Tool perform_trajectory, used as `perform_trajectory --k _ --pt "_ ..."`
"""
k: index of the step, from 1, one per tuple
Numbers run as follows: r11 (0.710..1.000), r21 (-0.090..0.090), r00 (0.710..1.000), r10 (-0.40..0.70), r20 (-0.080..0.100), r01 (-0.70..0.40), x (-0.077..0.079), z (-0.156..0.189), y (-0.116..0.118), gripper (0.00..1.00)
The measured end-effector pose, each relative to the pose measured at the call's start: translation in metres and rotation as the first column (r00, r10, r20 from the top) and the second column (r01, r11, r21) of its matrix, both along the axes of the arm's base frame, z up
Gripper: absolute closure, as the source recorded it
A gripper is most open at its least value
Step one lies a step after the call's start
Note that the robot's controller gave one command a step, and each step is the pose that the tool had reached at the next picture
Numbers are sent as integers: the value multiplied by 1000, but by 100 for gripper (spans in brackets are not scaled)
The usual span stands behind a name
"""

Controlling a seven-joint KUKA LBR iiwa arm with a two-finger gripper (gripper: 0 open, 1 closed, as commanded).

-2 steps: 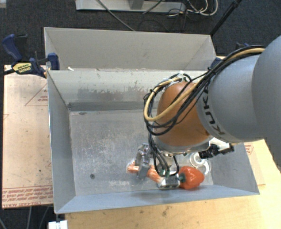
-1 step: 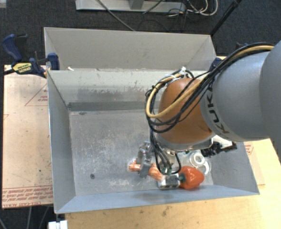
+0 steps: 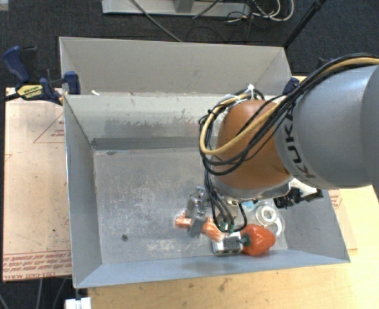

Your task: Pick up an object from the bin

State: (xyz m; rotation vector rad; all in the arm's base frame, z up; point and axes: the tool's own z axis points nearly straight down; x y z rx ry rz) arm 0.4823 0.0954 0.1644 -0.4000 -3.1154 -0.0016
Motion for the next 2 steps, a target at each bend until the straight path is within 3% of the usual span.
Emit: perform_trajectory --k 2 --pt "1000 1 1000 1 3 -1 1 22 0 100"
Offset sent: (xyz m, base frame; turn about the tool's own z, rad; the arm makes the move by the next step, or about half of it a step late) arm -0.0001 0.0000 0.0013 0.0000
